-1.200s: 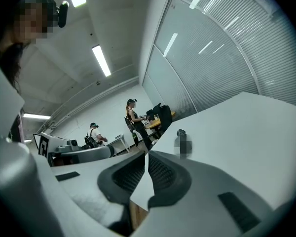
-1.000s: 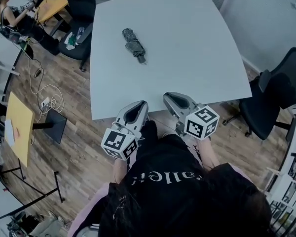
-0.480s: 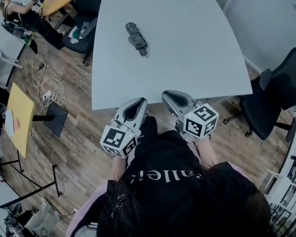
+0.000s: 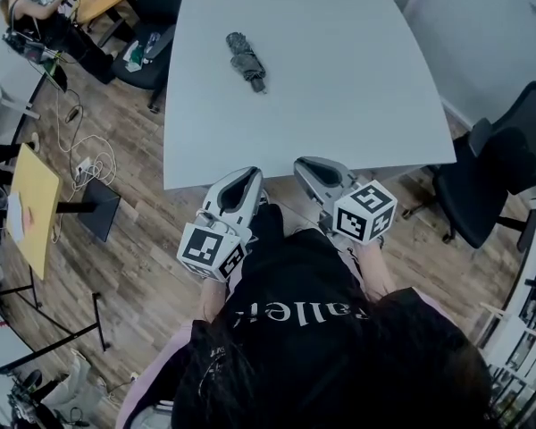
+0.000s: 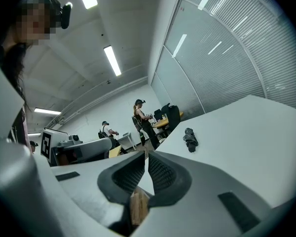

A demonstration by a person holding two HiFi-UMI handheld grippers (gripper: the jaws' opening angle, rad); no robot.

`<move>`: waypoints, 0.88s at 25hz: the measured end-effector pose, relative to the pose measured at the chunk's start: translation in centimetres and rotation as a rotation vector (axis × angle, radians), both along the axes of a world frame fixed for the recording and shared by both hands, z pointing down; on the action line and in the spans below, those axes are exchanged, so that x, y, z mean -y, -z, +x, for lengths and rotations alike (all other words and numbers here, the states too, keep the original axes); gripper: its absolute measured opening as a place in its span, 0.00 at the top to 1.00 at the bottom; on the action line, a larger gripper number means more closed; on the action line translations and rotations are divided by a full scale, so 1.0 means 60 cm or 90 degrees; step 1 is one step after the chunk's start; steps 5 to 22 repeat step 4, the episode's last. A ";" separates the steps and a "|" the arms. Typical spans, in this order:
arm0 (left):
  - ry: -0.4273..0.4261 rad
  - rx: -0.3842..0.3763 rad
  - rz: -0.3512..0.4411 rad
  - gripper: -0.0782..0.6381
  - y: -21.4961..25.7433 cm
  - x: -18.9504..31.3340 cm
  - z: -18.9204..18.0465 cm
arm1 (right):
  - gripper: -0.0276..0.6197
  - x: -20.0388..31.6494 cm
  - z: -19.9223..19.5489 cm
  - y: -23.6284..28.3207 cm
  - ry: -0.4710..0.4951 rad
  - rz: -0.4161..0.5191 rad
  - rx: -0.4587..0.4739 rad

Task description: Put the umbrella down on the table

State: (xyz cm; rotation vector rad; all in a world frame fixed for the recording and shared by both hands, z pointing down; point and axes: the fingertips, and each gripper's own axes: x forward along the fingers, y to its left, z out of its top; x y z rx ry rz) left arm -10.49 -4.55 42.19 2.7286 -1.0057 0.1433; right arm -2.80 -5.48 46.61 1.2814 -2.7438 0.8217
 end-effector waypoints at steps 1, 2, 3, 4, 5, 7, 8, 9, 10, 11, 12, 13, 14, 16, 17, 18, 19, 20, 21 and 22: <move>0.002 -0.004 0.003 0.85 0.002 -0.001 0.000 | 0.91 -0.002 0.000 -0.001 0.001 0.000 -0.001; 0.004 -0.008 0.007 0.85 0.003 -0.002 0.000 | 0.91 -0.003 -0.001 -0.001 0.003 0.000 -0.001; 0.006 -0.010 0.010 0.85 0.004 -0.002 0.000 | 0.91 -0.005 -0.001 -0.001 0.004 0.001 -0.002; 0.008 -0.012 0.013 0.85 0.005 -0.003 0.000 | 0.91 -0.006 -0.001 -0.001 0.006 0.002 -0.002; 0.008 -0.012 0.013 0.85 0.005 -0.003 0.000 | 0.91 -0.006 -0.001 -0.001 0.006 0.002 -0.002; 0.008 -0.012 0.013 0.85 0.005 -0.003 0.000 | 0.91 -0.006 -0.001 -0.001 0.006 0.002 -0.002; 0.008 -0.012 0.013 0.85 0.005 -0.003 0.000 | 0.91 -0.006 -0.001 -0.001 0.006 0.002 -0.002; 0.008 -0.012 0.013 0.85 0.005 -0.003 0.000 | 0.91 -0.006 -0.001 -0.001 0.006 0.002 -0.002; 0.008 -0.012 0.013 0.85 0.005 -0.003 0.000 | 0.91 -0.006 -0.001 -0.001 0.006 0.002 -0.002; 0.008 -0.012 0.013 0.85 0.005 -0.003 0.000 | 0.91 -0.006 -0.001 -0.001 0.006 0.002 -0.002; 0.008 -0.012 0.013 0.85 0.005 -0.003 0.000 | 0.91 -0.006 -0.001 -0.001 0.006 0.002 -0.002; 0.008 -0.012 0.013 0.85 0.005 -0.003 0.000 | 0.91 -0.006 -0.001 -0.001 0.006 0.002 -0.002; 0.008 -0.012 0.013 0.85 0.005 -0.003 0.000 | 0.91 -0.006 -0.001 -0.001 0.006 0.002 -0.002; 0.008 -0.012 0.013 0.85 0.005 -0.003 0.000 | 0.91 -0.006 -0.001 -0.001 0.006 0.002 -0.002; 0.008 -0.012 0.013 0.85 0.005 -0.003 0.000 | 0.91 -0.006 -0.001 -0.001 0.006 0.002 -0.002; 0.008 -0.012 0.013 0.85 0.005 -0.003 0.000 | 0.91 -0.006 -0.001 -0.001 0.006 0.002 -0.002; 0.008 -0.012 0.013 0.85 0.005 -0.003 0.000 | 0.91 -0.006 -0.001 -0.001 0.006 0.002 -0.002; 0.008 -0.012 0.013 0.85 0.005 -0.003 0.000 | 0.91 -0.006 -0.001 -0.001 0.006 0.002 -0.002; 0.008 -0.012 0.013 0.85 0.005 -0.003 0.000 | 0.91 -0.006 -0.001 -0.001 0.006 0.002 -0.002; 0.008 -0.012 0.013 0.85 0.005 -0.003 0.000 | 0.91 -0.006 -0.001 -0.001 0.006 0.002 -0.002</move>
